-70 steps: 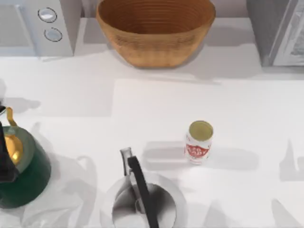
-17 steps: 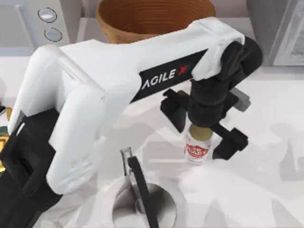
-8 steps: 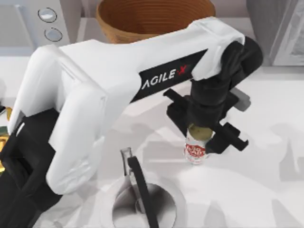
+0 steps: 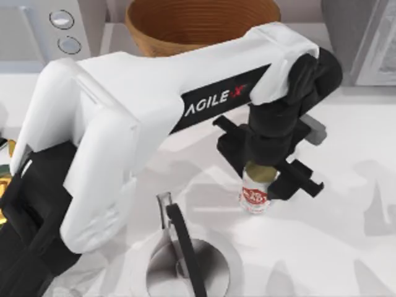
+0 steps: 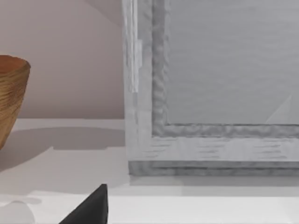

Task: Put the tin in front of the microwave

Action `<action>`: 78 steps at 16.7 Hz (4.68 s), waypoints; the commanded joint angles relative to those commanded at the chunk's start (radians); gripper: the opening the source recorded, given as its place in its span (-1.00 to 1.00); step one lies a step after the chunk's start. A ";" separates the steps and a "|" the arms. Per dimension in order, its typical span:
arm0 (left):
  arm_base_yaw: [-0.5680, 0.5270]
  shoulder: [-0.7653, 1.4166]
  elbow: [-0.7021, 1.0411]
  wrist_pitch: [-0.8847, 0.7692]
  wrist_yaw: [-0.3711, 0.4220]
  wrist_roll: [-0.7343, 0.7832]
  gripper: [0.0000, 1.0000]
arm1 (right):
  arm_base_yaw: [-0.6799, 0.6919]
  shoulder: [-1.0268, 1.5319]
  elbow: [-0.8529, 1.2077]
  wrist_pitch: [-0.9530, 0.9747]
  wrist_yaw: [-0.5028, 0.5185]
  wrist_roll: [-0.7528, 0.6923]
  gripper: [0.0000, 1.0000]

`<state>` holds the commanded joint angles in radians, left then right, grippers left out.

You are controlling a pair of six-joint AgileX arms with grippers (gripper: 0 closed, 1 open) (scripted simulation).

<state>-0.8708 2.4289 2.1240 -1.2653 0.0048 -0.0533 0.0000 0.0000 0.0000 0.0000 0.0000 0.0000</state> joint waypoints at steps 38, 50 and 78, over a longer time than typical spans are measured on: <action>1.271 -0.138 0.028 -0.112 -0.014 0.446 -1.00 | 0.000 0.000 0.000 0.000 0.000 0.000 1.00; 1.248 -0.118 -0.024 -0.100 -0.027 0.461 -1.00 | 0.000 0.000 0.000 0.000 0.000 0.000 1.00; 1.249 -0.111 -0.032 -0.080 -0.002 0.463 1.00 | 0.000 0.000 0.000 0.000 0.000 0.000 1.00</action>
<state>0.3784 2.3175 2.0923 -1.3452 0.0028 0.4092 0.0000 0.0000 0.0000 0.0000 0.0000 0.0000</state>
